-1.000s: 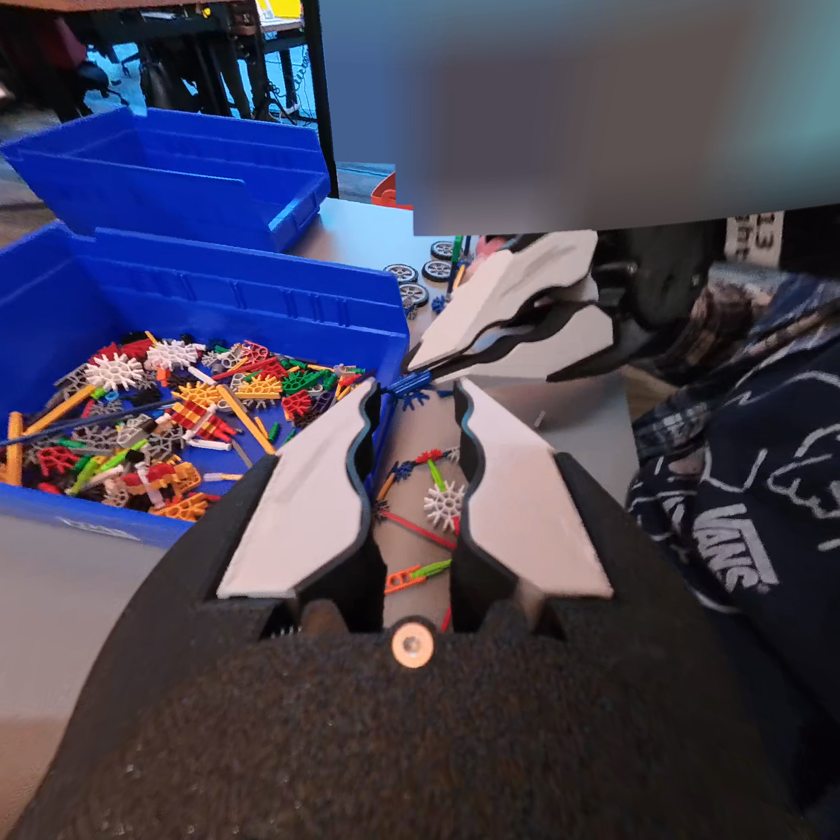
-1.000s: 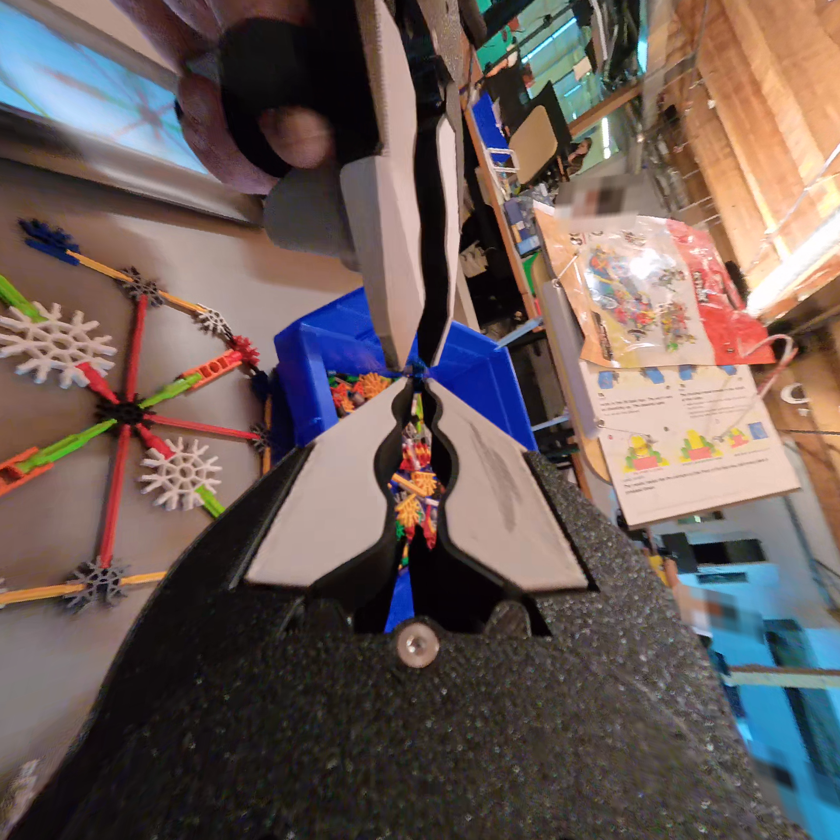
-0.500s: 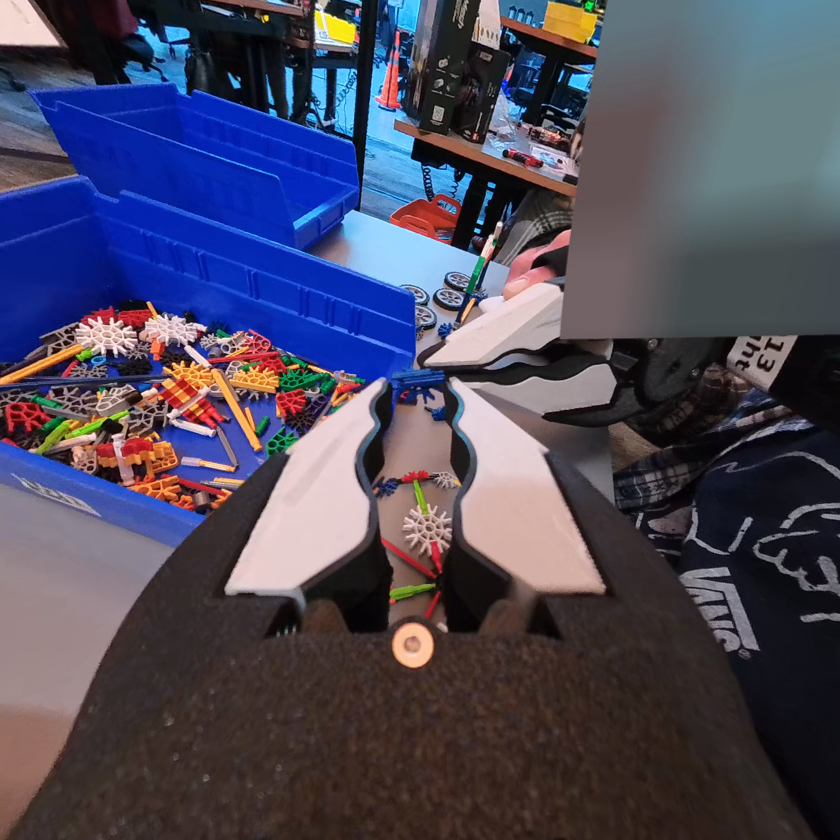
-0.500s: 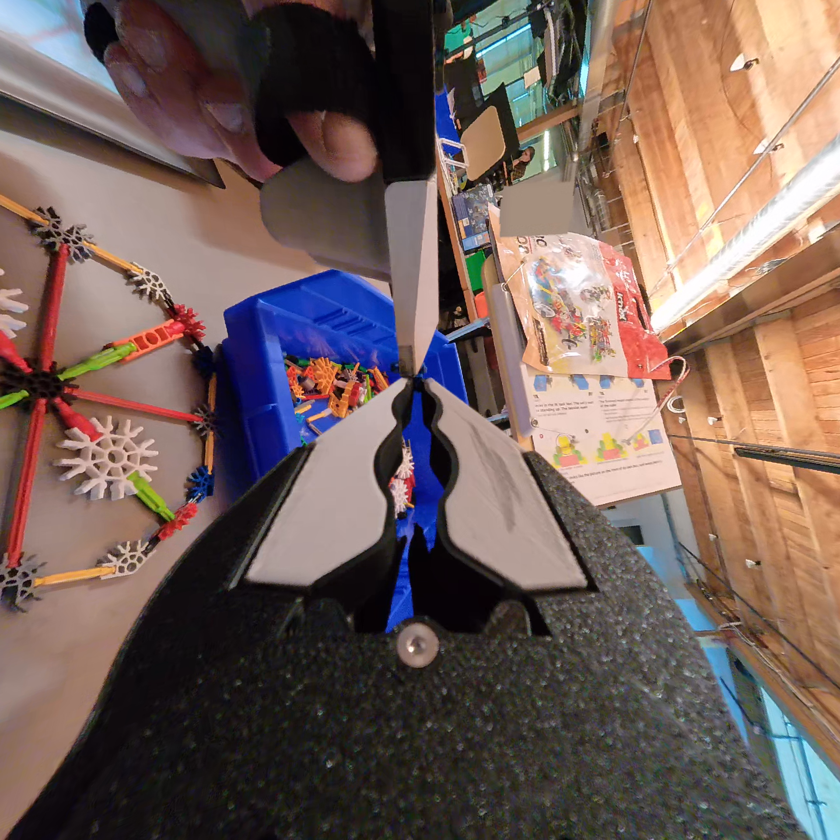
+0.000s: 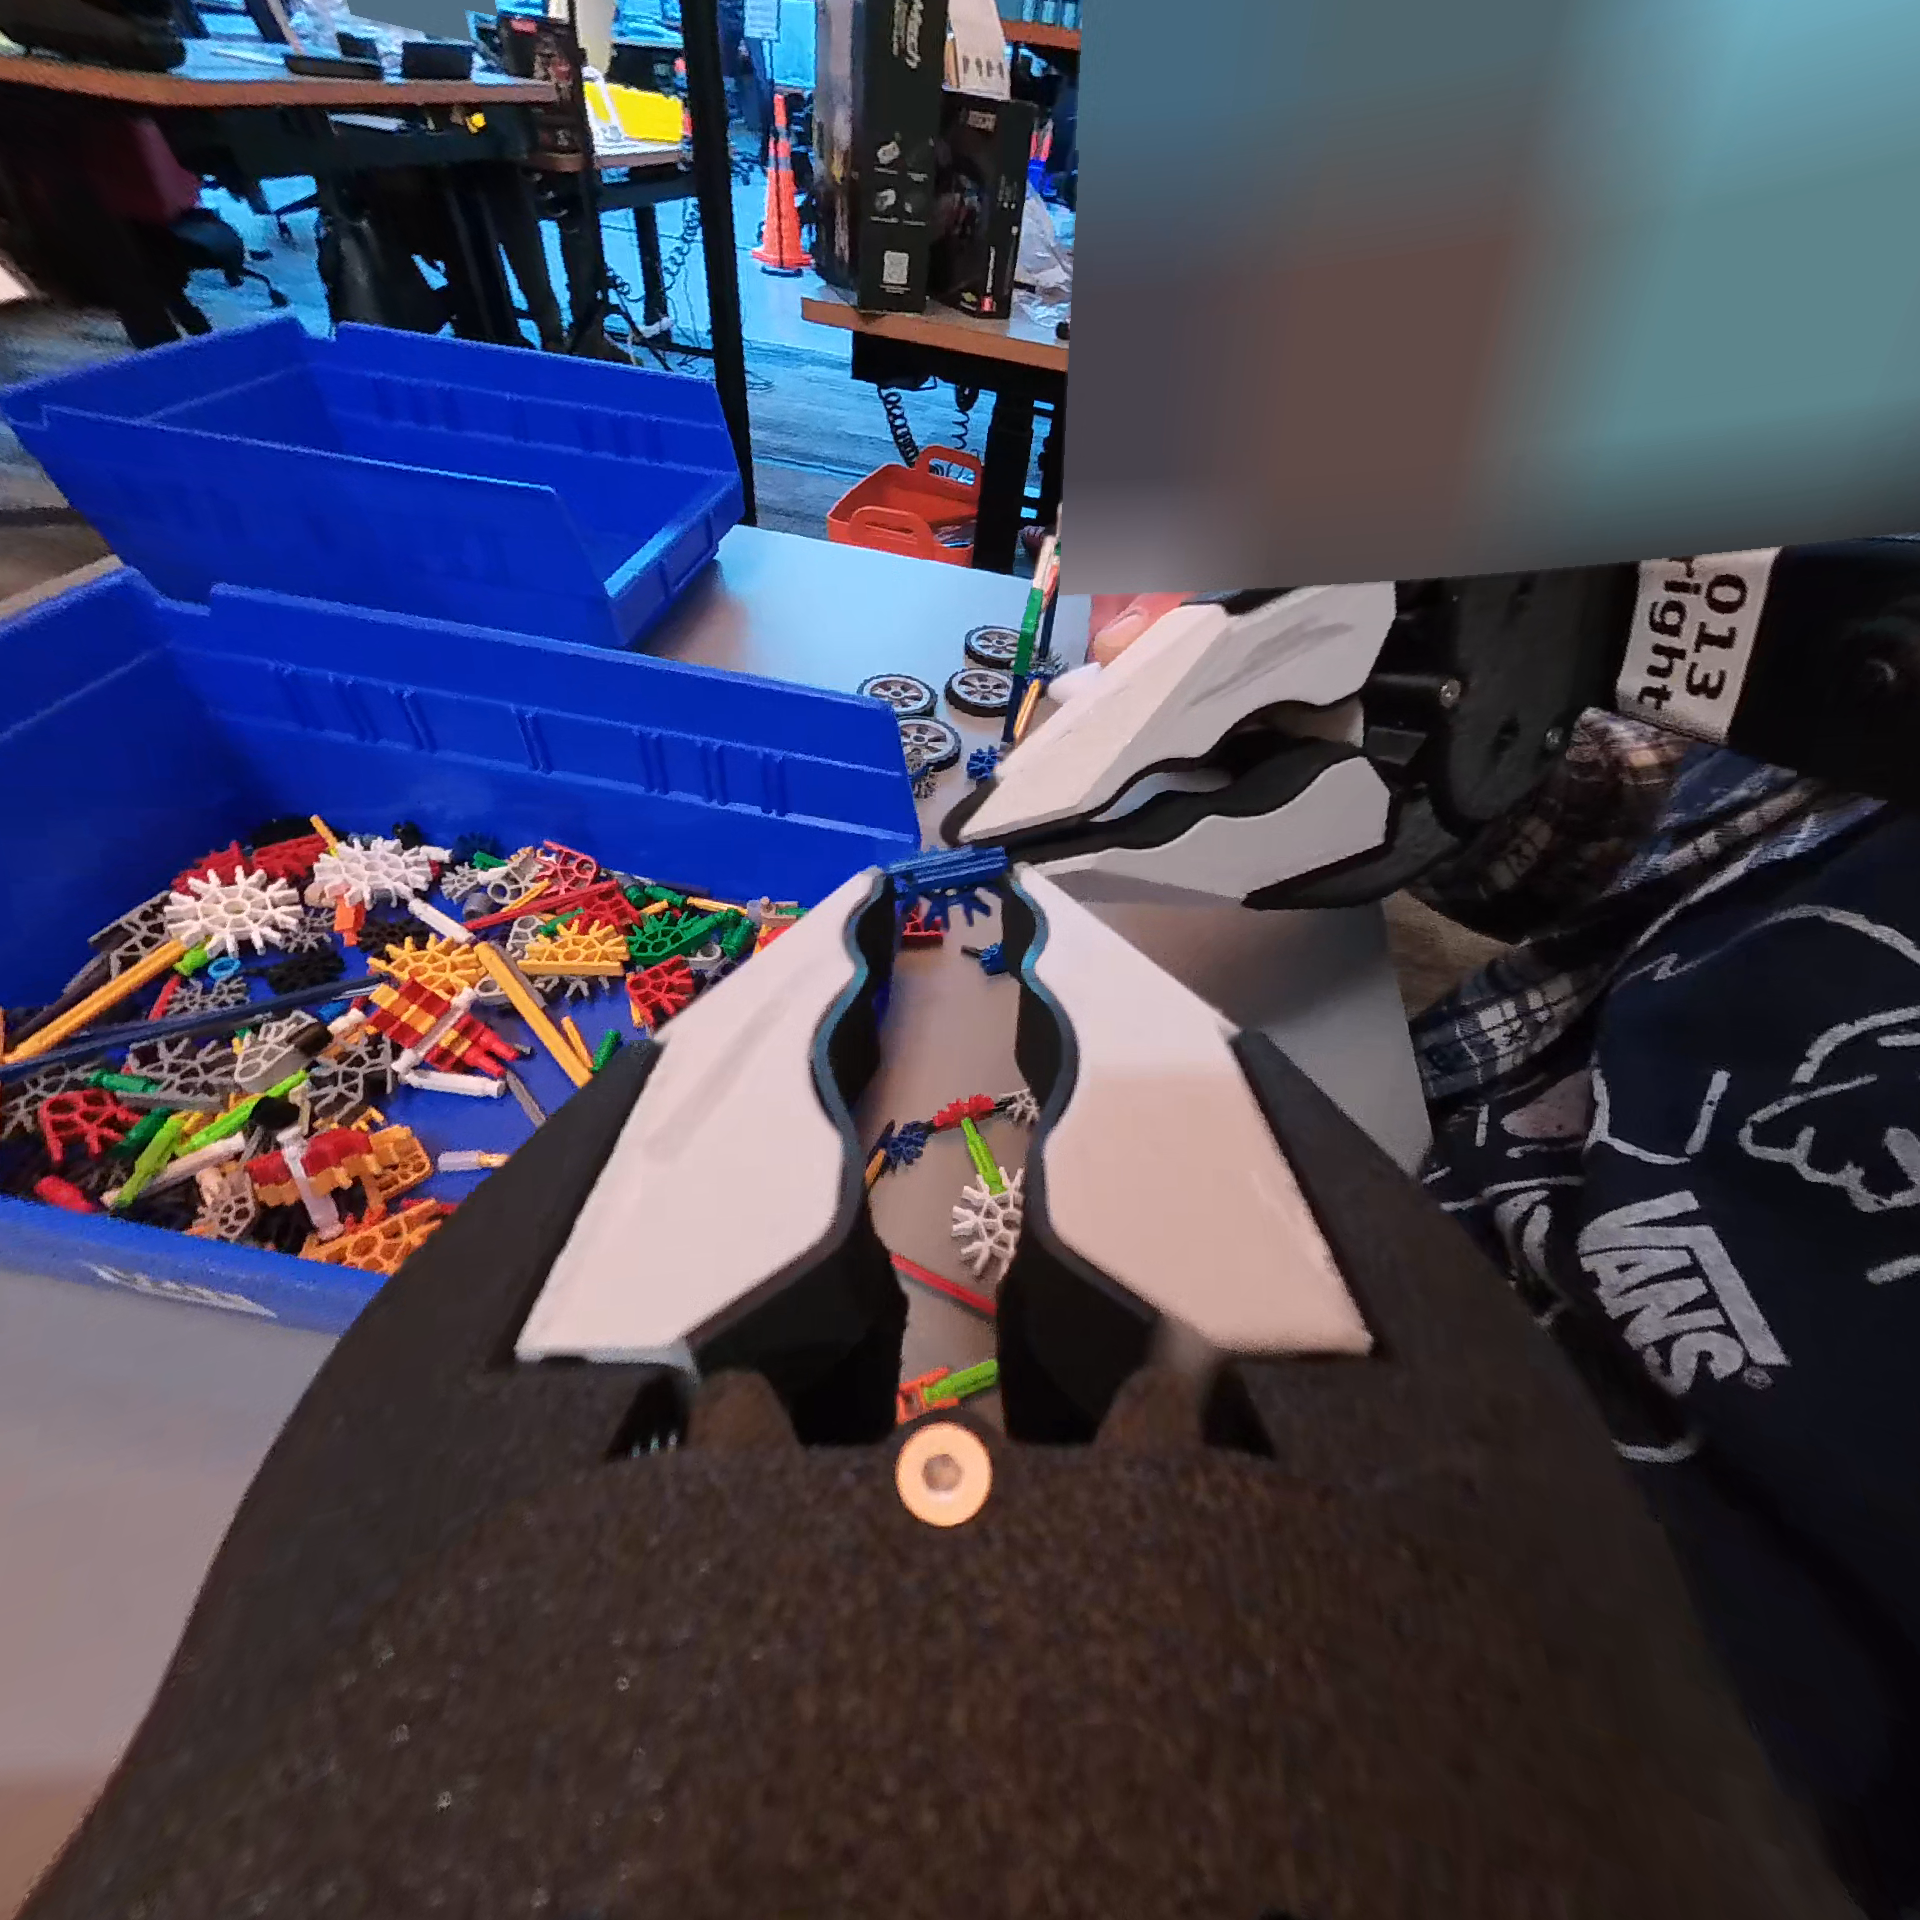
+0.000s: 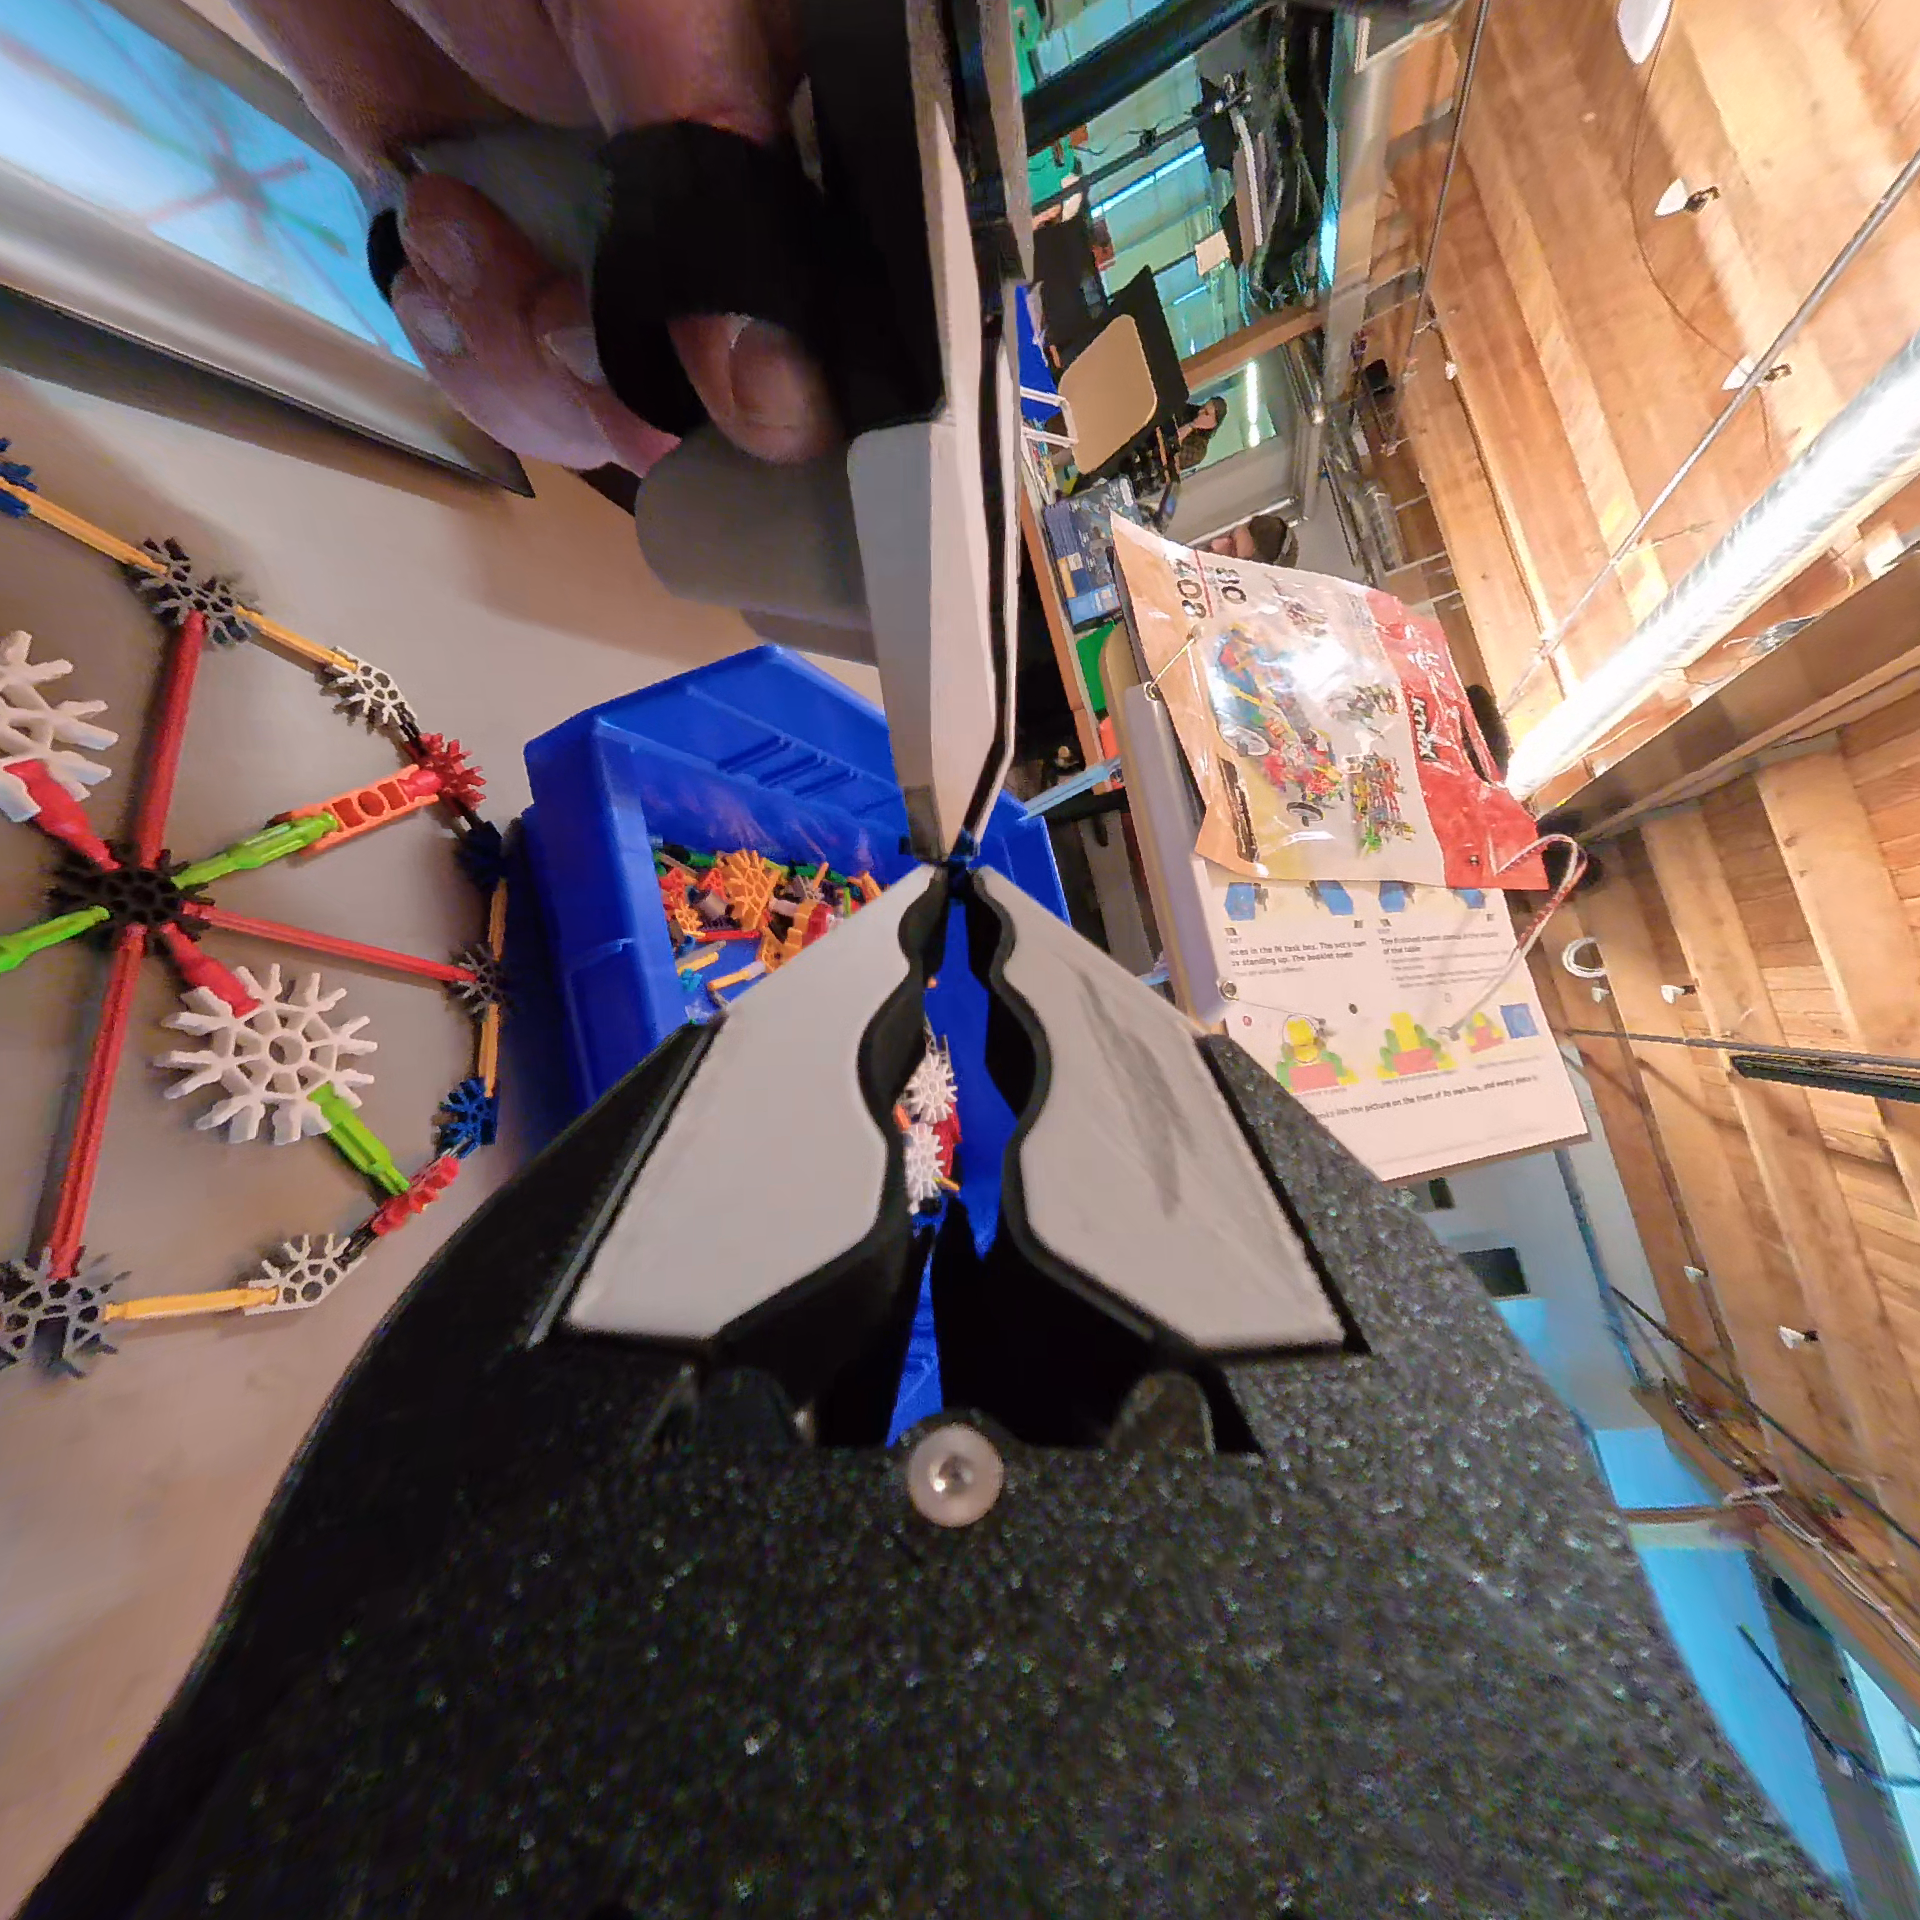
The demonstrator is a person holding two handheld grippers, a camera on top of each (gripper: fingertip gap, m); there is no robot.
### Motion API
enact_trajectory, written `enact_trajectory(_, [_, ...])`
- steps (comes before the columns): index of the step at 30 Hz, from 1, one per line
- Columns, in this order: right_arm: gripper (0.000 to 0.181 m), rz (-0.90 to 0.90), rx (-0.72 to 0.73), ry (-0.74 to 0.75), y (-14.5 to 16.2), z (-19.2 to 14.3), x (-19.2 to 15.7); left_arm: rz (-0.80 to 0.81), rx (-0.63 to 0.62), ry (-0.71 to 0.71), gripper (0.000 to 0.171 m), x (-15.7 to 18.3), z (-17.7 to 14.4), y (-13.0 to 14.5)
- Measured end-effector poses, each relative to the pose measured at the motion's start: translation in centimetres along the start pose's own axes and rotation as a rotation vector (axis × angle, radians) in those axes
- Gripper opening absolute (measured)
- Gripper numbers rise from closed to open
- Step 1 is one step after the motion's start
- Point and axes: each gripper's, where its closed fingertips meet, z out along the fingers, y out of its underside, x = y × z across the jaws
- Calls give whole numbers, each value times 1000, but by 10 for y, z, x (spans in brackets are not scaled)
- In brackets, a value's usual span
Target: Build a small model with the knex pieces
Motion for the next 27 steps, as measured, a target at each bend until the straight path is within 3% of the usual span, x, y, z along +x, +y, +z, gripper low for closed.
enact_trajectory(12, [1, 111, 86, -38, -5, -7, 10, 132, 27, 94, 17, 5, -1, -12])
enact_trajectory(27, [2, -54, 3, 34, 1, -5, 16, -126, 48, 54, 24, 1, 3, -19])
